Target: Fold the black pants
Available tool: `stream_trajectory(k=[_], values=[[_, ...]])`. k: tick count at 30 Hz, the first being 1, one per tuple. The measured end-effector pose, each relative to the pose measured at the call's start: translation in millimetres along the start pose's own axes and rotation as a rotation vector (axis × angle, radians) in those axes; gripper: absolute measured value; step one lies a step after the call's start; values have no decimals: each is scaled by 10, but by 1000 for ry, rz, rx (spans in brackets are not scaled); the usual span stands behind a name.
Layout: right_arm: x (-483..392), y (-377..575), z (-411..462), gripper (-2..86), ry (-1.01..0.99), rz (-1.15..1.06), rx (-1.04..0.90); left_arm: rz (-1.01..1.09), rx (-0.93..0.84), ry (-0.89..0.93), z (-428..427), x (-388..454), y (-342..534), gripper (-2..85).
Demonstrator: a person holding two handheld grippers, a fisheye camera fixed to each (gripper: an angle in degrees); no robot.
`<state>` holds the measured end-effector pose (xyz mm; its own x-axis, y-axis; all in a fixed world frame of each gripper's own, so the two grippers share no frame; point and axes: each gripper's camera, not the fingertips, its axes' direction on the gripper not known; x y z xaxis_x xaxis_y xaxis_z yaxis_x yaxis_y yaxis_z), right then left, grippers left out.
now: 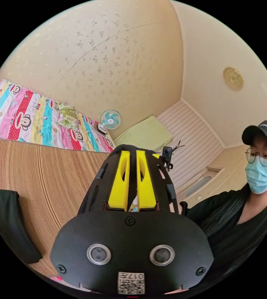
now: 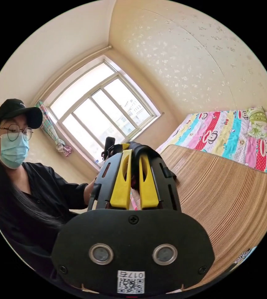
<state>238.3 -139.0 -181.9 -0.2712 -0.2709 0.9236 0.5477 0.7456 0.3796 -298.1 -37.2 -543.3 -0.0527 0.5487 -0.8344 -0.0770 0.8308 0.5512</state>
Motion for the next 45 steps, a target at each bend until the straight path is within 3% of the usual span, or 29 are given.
stream_trajectory(k=[3,6,8,11,17,21,24,27,29,33,39,45], values=[[264,609,428,15,84,75,-121,-33,-114,-93,299,-317,528,45],[807,1666,1056,32,170,318,-359,-221,-321,-226,801,-911,1498,58],[1219,2645,1470,53,190,547,-542,-406,-561,-295,1254,-1398,2436,82],[1564,3340,1581,78,291,800,-671,-629,-755,-293,1534,-1835,3268,149],[2315,2886,1278,148,238,883,-323,-688,-534,-322,1439,-2493,2924,159],[2997,2645,1698,176,186,922,-346,-740,-518,-308,1760,-3180,2694,169],[3225,2679,2192,163,92,969,-394,-764,-551,-142,2199,-3584,2697,137],[3012,2704,2383,148,156,985,-338,-843,-492,-69,2342,-3706,2875,123],[2772,2720,2520,123,91,1011,-381,-875,-494,-73,2302,-3638,3016,111],[2131,2557,2768,94,-9,937,-423,-750,-568,-79,2070,-3243,3070,97],[1095,1703,3427,82,-93,821,-383,-782,-367,-98,1025,-2669,3070,93],[427,383,4430,83,-149,565,-338,-608,-185,-208,-12,-2427,2369,93]])
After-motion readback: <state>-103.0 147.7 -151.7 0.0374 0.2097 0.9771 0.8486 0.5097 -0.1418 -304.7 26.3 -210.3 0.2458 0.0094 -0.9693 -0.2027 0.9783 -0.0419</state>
